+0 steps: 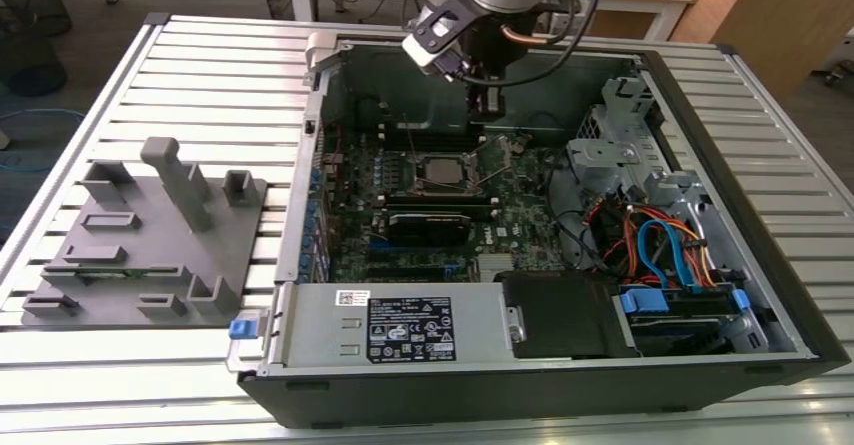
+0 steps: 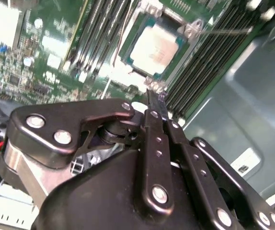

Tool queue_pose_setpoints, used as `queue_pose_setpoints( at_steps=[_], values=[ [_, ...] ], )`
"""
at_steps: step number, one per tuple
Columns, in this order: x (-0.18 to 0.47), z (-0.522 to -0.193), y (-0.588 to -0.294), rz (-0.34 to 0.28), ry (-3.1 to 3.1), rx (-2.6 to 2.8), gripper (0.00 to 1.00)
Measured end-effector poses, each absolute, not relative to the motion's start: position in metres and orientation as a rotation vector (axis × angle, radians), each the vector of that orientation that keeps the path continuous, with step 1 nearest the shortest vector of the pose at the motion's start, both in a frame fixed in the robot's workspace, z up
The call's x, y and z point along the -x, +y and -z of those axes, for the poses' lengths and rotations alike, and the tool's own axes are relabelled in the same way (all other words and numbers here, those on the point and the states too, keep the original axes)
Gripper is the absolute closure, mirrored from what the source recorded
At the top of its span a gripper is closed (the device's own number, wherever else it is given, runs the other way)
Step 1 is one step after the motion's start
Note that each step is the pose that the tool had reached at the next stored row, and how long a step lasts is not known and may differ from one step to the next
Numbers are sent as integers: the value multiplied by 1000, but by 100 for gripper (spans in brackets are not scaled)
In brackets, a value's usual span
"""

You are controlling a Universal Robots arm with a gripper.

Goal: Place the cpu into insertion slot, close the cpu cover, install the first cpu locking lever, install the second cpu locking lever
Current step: 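Close the cpu cover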

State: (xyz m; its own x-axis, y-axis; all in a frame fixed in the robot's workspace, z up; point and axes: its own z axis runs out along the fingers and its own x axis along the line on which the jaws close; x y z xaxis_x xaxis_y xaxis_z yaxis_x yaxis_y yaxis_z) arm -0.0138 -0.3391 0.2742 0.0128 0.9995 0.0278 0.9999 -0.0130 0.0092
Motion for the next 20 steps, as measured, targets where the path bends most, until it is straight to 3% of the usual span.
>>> queue_pose_setpoints(
  at_steps=[20],
  values=[
    [-35,-263,-339,27,-2193,2219,90]
  ],
)
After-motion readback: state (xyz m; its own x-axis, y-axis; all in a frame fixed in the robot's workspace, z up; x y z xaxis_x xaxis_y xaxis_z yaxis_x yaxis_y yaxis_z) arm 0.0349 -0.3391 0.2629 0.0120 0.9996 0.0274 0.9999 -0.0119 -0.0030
